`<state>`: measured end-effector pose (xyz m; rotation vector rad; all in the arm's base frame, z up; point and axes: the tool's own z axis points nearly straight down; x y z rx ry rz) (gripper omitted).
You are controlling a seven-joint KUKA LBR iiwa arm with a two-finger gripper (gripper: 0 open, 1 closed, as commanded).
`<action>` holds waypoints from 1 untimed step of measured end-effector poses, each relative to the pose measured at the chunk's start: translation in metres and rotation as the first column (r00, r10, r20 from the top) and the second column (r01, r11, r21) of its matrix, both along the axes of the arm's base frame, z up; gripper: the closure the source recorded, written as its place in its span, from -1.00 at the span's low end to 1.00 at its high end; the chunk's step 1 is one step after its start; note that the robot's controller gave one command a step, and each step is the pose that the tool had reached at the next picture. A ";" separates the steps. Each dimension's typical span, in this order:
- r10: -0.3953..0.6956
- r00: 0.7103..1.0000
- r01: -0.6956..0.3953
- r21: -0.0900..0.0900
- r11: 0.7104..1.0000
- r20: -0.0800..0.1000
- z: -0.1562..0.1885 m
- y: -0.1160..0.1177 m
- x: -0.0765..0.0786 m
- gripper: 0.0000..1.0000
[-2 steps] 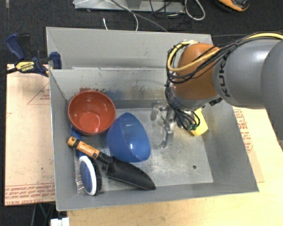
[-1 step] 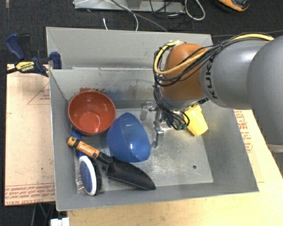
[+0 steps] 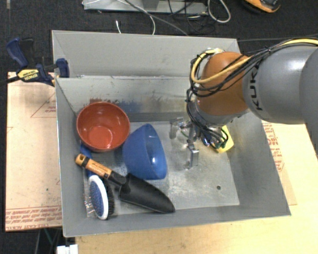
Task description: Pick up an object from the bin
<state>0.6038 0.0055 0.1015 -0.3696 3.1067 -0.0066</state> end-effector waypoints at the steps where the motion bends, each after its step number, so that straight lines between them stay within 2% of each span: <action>1: 0.007 1.000 -0.007 -0.006 1.000 0.003 -0.006 0.005 0.008 -1.00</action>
Offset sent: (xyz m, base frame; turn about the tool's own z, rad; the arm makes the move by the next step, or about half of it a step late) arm -0.0116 -0.0282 -0.0046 -0.1183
